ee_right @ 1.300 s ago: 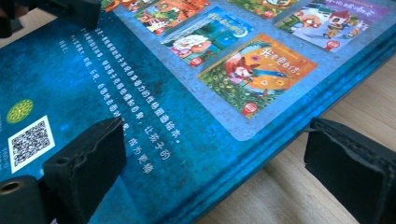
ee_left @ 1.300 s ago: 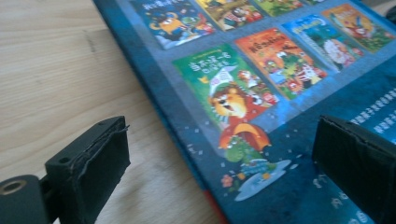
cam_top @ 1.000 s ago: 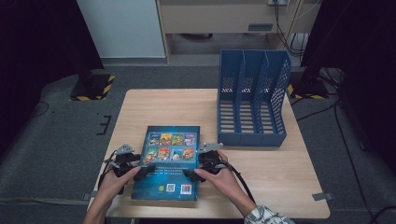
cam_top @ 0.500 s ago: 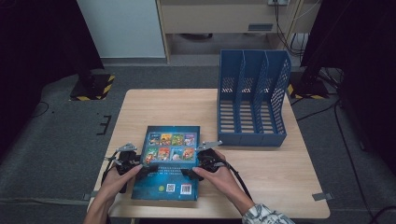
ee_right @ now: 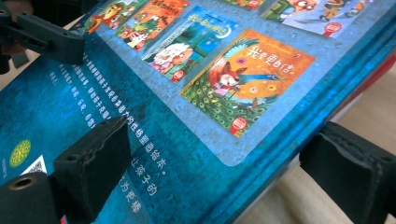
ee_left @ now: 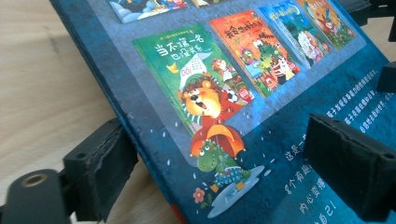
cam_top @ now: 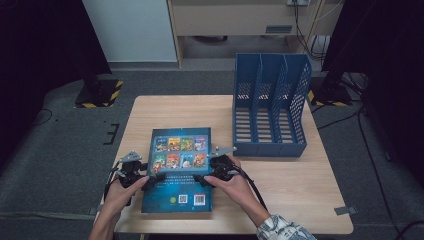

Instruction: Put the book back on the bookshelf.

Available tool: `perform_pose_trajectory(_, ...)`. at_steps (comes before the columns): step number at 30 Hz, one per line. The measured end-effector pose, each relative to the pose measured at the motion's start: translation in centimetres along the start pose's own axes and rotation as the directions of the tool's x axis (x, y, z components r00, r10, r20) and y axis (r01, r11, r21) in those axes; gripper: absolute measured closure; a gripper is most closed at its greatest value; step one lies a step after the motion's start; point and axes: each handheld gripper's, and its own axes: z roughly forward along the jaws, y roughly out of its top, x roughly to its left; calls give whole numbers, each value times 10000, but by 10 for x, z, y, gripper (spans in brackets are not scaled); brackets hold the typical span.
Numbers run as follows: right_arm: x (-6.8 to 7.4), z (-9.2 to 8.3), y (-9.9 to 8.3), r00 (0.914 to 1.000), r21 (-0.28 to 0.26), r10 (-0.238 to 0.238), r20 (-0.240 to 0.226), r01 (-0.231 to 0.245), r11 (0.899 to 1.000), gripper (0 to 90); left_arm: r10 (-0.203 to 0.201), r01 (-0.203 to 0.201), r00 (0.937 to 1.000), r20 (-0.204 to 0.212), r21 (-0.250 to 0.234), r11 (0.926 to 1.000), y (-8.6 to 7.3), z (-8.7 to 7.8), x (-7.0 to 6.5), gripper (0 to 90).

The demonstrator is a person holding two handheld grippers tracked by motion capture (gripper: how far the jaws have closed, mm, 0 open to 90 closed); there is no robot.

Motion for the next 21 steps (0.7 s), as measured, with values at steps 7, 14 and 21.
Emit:
perform_pose_trajectory(7, -1, -2, 20, 9995, -9, -308, -49, 308, 9995, 176, 68, -85, 9987, -497, -339, 9994, 12, -12, -1, 164)
perform_pose_trajectory(14, -1, -13, 40, 9975, -153, -672, 209, 675, 9976, 199, 529, -580, 9960, -718, -713, 9958, 26, -22, -6, 234)
perform_pose_trajectory(21, -4, -17, 58, 9943, 54, -946, 497, 944, 9955, 230, 579, -661, 9947, -849, -968, 9931, 37, -29, -2, 313)
